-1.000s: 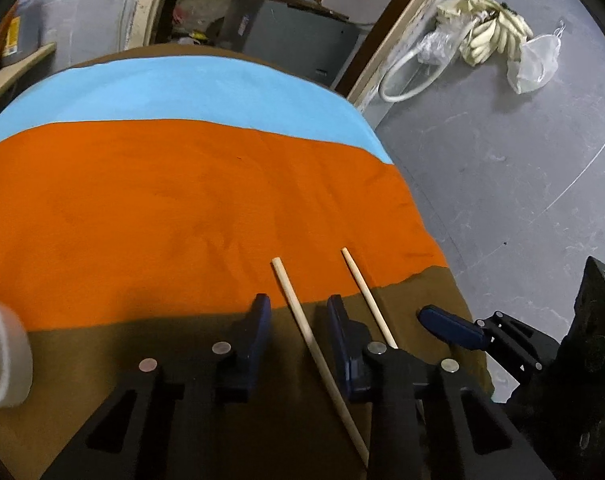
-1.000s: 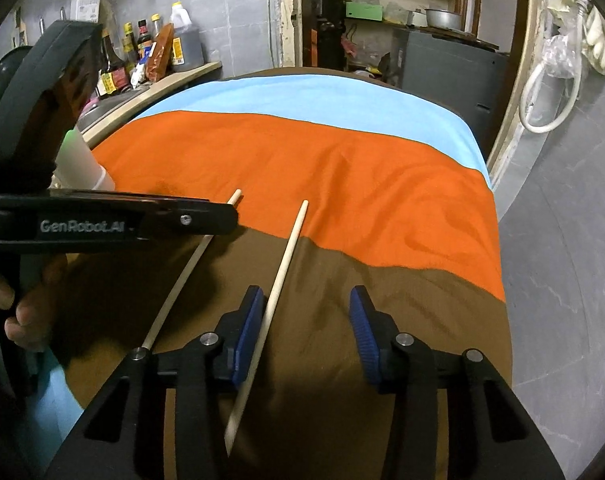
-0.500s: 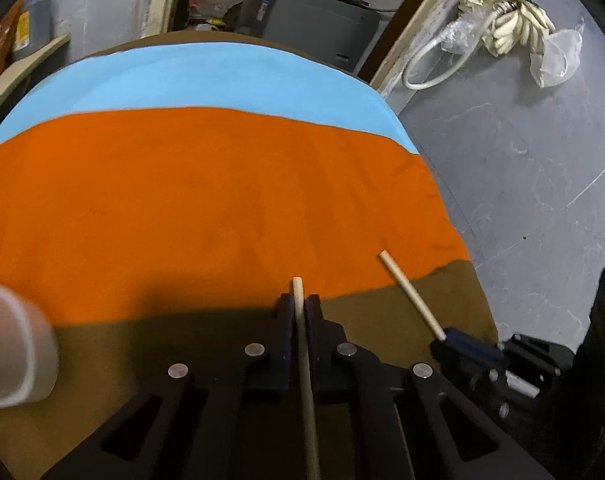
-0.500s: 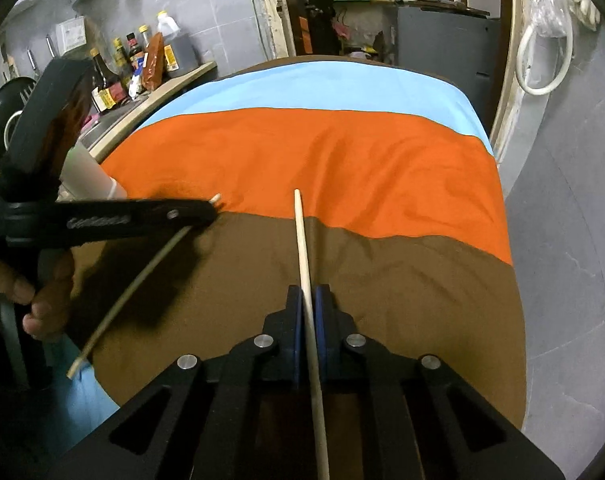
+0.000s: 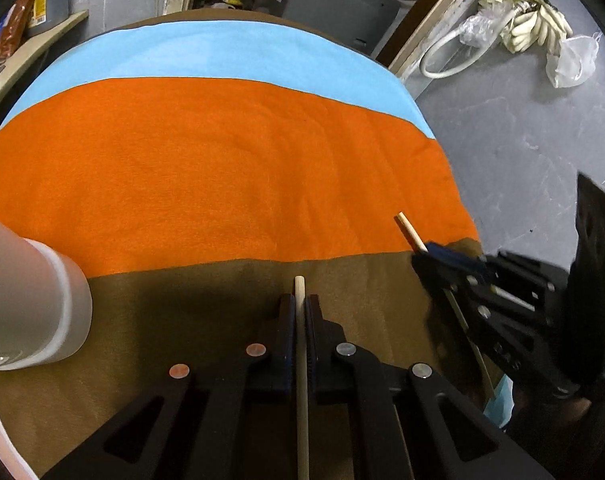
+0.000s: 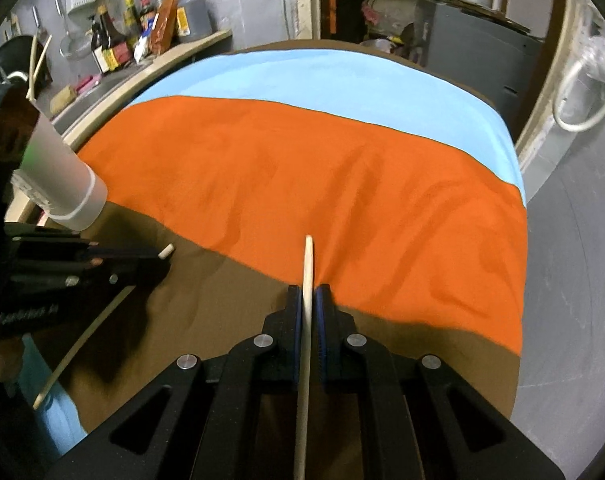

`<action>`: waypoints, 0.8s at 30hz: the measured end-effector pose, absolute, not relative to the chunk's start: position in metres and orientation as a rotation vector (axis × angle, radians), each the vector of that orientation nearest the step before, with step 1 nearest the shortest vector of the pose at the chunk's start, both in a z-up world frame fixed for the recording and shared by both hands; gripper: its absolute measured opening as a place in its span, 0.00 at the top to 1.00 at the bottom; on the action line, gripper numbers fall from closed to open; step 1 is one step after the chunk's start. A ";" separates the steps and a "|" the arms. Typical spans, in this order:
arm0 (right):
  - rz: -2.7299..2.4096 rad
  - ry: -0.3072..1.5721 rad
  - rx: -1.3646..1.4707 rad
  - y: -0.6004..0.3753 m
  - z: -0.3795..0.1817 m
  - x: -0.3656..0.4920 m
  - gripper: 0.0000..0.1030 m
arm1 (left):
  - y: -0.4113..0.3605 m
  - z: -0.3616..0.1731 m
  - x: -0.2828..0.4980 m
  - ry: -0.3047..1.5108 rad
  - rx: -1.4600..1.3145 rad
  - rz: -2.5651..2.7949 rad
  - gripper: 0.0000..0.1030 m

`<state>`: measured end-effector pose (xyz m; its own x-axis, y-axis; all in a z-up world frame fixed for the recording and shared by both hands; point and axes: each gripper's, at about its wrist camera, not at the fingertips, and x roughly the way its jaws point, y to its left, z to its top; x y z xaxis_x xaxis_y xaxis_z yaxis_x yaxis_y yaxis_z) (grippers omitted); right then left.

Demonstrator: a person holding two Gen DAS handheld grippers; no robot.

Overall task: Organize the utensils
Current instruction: 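Lift both chopsticks with both tools off the cloth, then carry the chopsticks with both tools over the white basket and lower them in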

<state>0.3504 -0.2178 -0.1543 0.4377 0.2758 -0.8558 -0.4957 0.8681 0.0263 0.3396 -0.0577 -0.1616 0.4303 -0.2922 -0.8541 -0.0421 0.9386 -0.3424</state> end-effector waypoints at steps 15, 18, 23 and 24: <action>0.492 0.887 -0.036 -0.238 -0.111 0.317 0.96 | -0.052 -0.124 0.310 0.955 -0.333 -0.140 0.95; 0.487 0.782 0.065 -0.249 -0.091 0.294 0.96 | -0.047 -0.107 0.294 0.892 -0.328 -0.140 0.95; 0.464 0.648 0.141 -0.252 -0.064 0.261 0.96 | -0.035 -0.077 0.261 0.747 -0.345 -0.161 0.95; 0.462 0.636 0.149 -0.250 -0.062 0.259 0.96 | -0.032 -0.069 0.254 0.712 -0.346 -0.165 0.95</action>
